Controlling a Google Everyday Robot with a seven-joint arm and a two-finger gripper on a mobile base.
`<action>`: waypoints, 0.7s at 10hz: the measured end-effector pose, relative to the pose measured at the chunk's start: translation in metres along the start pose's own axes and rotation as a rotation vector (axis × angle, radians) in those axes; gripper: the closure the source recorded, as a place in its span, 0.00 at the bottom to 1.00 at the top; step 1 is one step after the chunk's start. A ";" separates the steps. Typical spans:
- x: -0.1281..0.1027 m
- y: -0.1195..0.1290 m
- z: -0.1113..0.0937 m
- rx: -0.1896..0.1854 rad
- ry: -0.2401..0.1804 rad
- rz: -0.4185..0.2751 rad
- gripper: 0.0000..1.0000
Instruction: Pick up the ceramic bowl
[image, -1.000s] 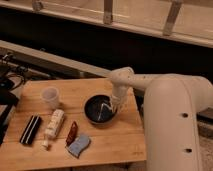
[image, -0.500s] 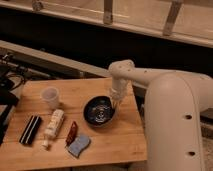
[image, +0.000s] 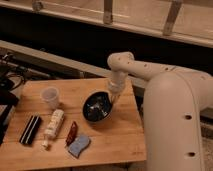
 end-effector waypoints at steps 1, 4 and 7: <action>-0.003 0.004 -0.005 -0.005 -0.004 -0.015 0.99; -0.009 0.017 -0.027 -0.023 -0.009 -0.045 0.99; -0.008 0.024 -0.040 -0.035 -0.016 -0.068 0.99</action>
